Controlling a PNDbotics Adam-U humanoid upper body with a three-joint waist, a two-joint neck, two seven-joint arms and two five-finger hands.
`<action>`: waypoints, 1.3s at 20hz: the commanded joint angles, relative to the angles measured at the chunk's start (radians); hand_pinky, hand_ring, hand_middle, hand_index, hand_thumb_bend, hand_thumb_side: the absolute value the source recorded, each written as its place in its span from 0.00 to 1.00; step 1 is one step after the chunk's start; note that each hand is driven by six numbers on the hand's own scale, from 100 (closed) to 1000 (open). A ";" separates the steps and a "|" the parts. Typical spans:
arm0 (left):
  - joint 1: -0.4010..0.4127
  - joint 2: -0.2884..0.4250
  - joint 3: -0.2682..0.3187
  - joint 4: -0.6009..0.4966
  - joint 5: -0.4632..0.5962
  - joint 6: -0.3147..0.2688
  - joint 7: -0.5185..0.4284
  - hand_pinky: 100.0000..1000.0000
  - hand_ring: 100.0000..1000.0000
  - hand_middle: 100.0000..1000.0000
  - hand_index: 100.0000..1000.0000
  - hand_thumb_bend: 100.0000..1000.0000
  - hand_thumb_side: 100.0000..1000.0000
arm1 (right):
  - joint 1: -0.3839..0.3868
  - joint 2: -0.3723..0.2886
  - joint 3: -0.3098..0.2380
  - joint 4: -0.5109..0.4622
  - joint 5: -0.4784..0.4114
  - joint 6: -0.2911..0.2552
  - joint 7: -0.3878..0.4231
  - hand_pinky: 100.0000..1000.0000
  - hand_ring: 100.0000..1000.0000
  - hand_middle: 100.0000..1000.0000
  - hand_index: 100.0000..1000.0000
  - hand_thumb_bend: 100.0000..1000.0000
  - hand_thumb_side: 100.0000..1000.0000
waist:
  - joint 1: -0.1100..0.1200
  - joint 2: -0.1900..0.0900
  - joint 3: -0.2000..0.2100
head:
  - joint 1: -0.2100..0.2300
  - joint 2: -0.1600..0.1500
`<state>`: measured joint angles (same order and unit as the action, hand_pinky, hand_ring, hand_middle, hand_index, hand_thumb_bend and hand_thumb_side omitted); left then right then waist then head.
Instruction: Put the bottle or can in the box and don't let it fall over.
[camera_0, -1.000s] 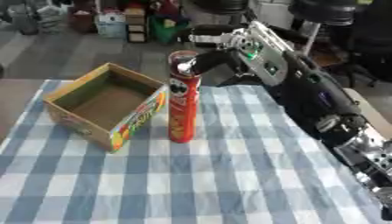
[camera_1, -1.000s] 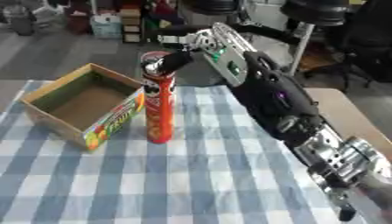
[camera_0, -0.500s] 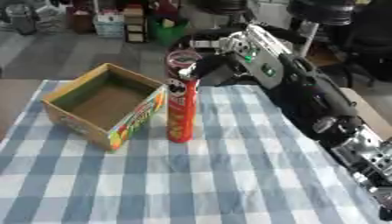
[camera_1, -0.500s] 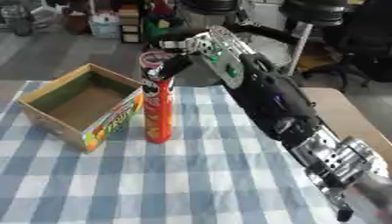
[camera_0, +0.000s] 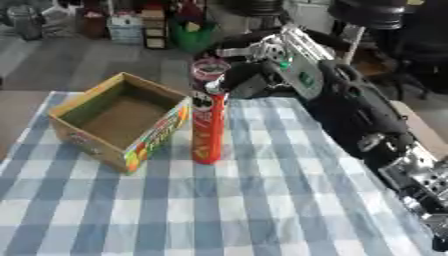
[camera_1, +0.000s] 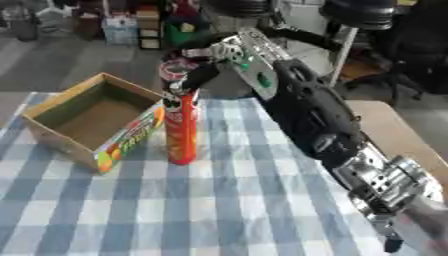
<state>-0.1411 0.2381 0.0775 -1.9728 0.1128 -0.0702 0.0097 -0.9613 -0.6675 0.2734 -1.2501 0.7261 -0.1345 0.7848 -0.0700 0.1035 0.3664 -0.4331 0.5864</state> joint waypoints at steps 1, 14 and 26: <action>-0.012 0.009 0.003 -0.015 -0.001 -0.001 -0.001 0.67 0.50 0.49 0.62 0.00 0.69 | -0.010 -0.029 -0.001 -0.021 0.034 -0.020 0.004 0.52 0.62 0.85 0.97 0.15 0.76 | 0.005 -0.011 0.002 | 0.002 -0.011; -0.012 0.006 0.006 -0.016 -0.002 -0.001 0.001 0.67 0.50 0.49 0.62 0.00 0.69 | -0.001 -0.041 -0.007 -0.042 0.050 -0.074 -0.074 0.06 0.36 0.50 0.66 0.07 0.65 | 0.004 -0.012 0.002 | 0.005 -0.018; -0.013 0.006 0.009 -0.016 -0.003 0.000 0.005 0.67 0.50 0.49 0.62 0.00 0.69 | -0.016 -0.096 -0.026 -0.160 -0.018 -0.087 -0.093 0.00 0.32 0.44 0.59 0.05 0.56 | -0.004 -0.019 0.002 | 0.012 -0.023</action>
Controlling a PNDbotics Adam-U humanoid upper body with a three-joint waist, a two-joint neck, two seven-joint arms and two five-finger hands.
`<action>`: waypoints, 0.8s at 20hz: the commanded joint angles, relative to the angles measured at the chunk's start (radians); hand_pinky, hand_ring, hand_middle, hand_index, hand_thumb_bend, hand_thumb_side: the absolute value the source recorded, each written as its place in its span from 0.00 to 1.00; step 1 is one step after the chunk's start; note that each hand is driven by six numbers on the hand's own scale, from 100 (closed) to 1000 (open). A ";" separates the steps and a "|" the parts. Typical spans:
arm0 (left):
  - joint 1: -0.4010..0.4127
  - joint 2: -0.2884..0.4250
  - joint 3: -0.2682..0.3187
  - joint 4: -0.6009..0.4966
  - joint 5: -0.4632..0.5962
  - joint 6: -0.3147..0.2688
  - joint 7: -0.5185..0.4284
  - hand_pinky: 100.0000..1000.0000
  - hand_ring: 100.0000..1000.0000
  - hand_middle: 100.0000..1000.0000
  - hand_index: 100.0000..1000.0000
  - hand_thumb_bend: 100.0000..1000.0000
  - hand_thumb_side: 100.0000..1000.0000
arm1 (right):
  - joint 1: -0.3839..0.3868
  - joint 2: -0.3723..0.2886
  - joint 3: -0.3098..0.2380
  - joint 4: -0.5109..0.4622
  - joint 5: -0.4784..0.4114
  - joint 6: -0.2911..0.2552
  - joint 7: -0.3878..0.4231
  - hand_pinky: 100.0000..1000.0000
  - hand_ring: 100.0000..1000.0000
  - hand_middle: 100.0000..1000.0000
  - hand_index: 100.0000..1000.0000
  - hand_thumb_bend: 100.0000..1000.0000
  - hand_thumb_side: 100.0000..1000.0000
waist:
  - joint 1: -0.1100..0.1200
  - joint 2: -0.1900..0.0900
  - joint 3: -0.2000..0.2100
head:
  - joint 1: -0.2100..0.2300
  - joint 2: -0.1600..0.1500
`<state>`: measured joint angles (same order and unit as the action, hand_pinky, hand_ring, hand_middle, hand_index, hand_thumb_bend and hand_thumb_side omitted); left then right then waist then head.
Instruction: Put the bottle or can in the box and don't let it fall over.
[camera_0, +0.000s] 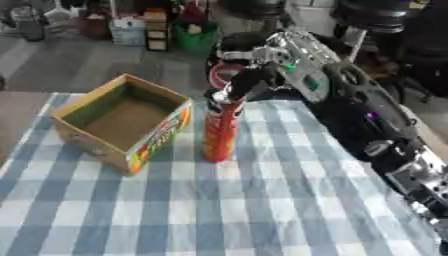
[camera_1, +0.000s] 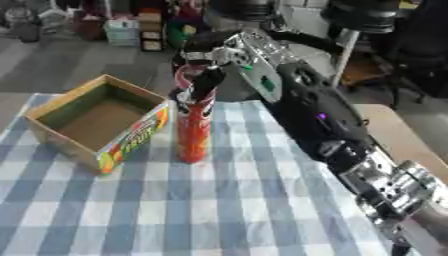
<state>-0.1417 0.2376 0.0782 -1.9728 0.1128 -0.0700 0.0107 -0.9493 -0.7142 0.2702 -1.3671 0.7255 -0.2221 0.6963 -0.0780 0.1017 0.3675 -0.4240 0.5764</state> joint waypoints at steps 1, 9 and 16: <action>-0.013 0.006 0.009 -0.016 -0.003 0.000 0.004 0.67 0.50 0.49 0.62 0.00 0.69 | -0.030 -0.054 -0.026 -0.052 -0.025 0.002 -0.004 0.00 0.32 0.44 0.59 0.05 0.56 | 0.003 -0.018 0.003 | 0.003 -0.014; -0.048 0.002 -0.008 -0.018 0.012 0.001 -0.008 0.67 0.50 0.49 0.62 0.00 0.68 | -0.065 -0.080 -0.055 -0.090 -0.072 0.022 -0.024 0.00 0.31 0.43 0.58 0.05 0.53 | -0.006 -0.020 0.057 | -0.022 -0.024; -0.082 -0.004 -0.027 -0.019 0.029 0.003 -0.031 0.67 0.50 0.49 0.62 0.00 0.68 | -0.098 -0.066 -0.062 -0.125 -0.094 0.058 -0.140 0.00 0.30 0.41 0.58 0.04 0.48 | -0.016 -0.006 0.108 | -0.060 -0.035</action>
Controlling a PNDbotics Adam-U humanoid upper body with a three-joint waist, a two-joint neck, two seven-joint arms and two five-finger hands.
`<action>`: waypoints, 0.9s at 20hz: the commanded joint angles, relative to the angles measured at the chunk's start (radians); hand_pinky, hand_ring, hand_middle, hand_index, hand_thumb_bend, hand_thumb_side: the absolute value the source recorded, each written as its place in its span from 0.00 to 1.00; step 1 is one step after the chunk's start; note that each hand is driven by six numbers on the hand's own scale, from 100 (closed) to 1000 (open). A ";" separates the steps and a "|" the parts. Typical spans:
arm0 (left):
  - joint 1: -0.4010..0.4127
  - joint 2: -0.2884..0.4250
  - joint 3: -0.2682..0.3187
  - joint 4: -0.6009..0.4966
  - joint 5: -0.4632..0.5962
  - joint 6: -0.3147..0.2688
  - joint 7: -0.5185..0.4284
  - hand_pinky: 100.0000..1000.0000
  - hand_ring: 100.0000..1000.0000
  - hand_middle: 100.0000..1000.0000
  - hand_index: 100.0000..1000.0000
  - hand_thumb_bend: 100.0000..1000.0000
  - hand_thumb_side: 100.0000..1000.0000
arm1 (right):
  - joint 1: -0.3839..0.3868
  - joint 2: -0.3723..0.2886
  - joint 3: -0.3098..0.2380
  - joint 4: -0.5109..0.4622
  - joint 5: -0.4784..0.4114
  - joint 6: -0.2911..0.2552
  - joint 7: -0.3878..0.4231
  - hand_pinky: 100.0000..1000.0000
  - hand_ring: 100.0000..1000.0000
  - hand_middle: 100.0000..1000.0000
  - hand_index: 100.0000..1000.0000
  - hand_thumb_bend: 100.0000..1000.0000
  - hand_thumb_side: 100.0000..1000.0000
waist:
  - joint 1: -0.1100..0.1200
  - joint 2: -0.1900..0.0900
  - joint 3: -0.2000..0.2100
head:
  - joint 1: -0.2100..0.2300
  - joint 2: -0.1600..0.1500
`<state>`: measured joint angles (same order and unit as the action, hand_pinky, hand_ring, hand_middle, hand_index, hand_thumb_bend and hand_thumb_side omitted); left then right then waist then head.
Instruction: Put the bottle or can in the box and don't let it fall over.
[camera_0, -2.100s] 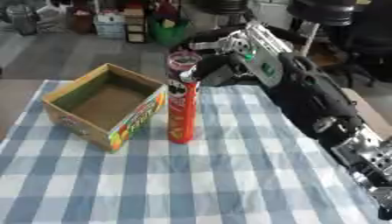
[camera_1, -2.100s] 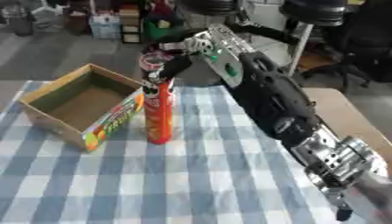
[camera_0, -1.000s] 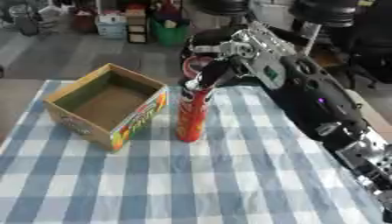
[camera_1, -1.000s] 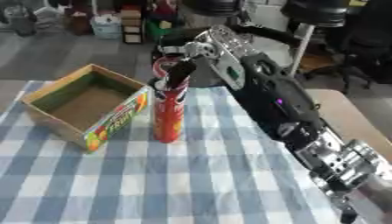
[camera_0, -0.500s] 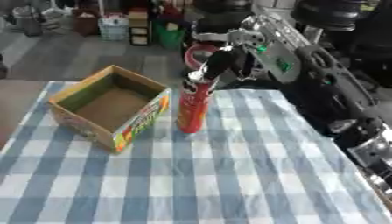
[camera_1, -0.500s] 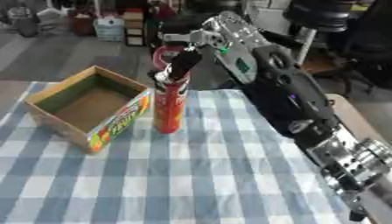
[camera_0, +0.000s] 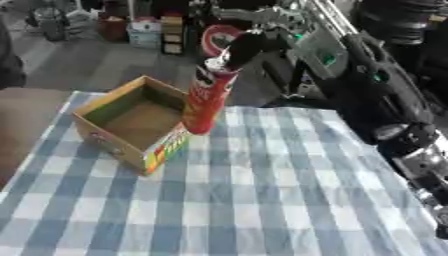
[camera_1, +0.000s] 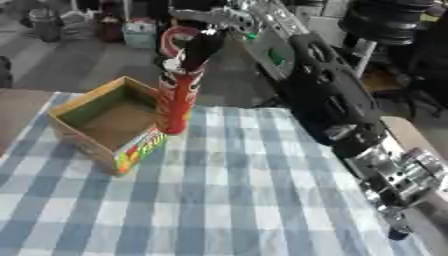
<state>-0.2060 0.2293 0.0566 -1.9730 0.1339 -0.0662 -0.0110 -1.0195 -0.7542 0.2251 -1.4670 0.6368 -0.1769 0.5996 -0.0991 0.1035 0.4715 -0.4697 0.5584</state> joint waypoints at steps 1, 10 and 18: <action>-0.021 0.003 -0.007 -0.019 0.009 0.000 -0.011 0.67 0.50 0.49 0.62 0.00 0.68 | -0.030 -0.021 -0.013 -0.027 -0.003 0.018 -0.061 0.00 0.30 0.41 0.58 0.04 0.48 | 0.004 -0.006 0.011 | -0.021 -0.020; -0.059 -0.013 -0.022 -0.022 0.022 0.002 -0.028 0.67 0.50 0.49 0.62 0.00 0.68 | -0.024 0.020 0.022 0.006 0.034 0.040 -0.184 0.00 0.30 0.40 0.57 0.03 0.46 | -0.013 0.018 0.077 | -0.079 -0.054; -0.071 -0.019 -0.025 -0.023 0.025 0.004 -0.033 0.67 0.50 0.49 0.62 0.00 0.68 | -0.004 0.051 0.043 0.065 0.153 0.043 -0.312 0.00 0.33 0.42 0.60 0.06 0.38 | -0.020 0.027 0.094 | -0.097 -0.068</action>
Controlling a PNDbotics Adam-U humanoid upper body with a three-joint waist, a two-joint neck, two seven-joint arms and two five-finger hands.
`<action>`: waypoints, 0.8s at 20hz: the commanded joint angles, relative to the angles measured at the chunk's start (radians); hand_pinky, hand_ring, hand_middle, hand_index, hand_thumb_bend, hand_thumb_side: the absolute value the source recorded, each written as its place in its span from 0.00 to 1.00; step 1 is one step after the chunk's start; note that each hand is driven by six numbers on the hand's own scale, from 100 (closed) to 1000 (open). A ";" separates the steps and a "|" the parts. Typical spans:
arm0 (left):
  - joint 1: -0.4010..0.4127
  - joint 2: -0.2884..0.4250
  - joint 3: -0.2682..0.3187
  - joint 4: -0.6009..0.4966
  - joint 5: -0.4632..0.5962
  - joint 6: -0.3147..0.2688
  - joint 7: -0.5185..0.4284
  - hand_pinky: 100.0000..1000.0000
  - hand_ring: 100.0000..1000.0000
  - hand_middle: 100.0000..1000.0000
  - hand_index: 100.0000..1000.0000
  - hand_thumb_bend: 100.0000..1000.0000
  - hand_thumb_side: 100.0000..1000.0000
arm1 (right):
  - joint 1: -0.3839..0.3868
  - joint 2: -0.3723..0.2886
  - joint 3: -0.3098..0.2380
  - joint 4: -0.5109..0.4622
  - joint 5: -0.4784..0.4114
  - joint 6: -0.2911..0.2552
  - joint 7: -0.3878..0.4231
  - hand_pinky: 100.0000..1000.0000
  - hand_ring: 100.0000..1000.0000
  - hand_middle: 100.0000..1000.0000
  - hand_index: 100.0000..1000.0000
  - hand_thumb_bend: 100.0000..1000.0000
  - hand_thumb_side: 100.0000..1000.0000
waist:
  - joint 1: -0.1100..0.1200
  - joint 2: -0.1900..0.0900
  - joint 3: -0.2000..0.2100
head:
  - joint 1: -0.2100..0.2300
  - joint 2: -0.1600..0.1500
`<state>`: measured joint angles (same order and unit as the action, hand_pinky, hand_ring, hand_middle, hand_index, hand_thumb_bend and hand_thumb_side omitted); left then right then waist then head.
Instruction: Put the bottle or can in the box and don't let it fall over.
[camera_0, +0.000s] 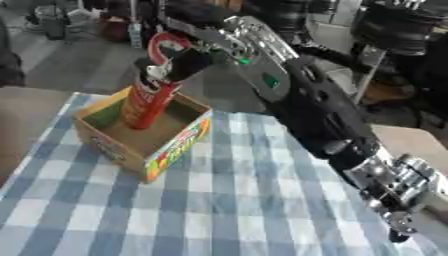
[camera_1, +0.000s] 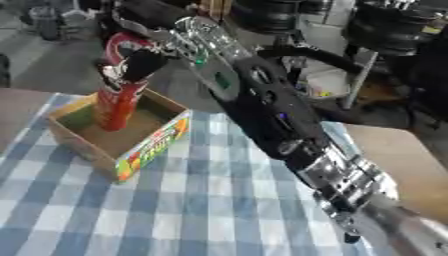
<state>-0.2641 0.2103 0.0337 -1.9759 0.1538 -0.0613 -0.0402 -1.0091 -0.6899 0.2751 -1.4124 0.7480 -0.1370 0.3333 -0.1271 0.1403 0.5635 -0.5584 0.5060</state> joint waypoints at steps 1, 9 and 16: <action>-0.013 -0.001 -0.002 -0.020 0.005 -0.001 -0.004 0.67 0.50 0.49 0.62 0.00 0.68 | -0.012 -0.010 -0.006 0.019 0.062 0.008 -0.070 0.00 0.32 0.42 0.61 0.07 0.36 | 0.008 -0.008 0.002 | -0.010 -0.018; -0.023 -0.009 -0.005 -0.022 0.003 0.000 -0.007 0.67 0.50 0.49 0.62 0.00 0.68 | 0.006 0.017 -0.009 0.104 0.220 0.094 -0.335 0.00 0.28 0.41 0.62 0.11 0.26 | 0.001 0.006 0.019 | -0.038 -0.044; -0.026 -0.014 -0.005 -0.021 0.002 0.002 -0.007 0.67 0.50 0.49 0.62 0.00 0.68 | 0.020 0.040 0.006 0.159 0.219 0.086 -0.417 0.45 0.56 0.67 0.84 0.07 0.38 | -0.003 0.011 0.019 | -0.047 -0.057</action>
<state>-0.2747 0.1938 0.0281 -1.9788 0.1541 -0.0593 -0.0454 -0.9742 -0.6324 0.2853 -1.2531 0.9697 -0.0472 -0.0749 -0.1387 0.1625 0.5836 -0.6015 0.4622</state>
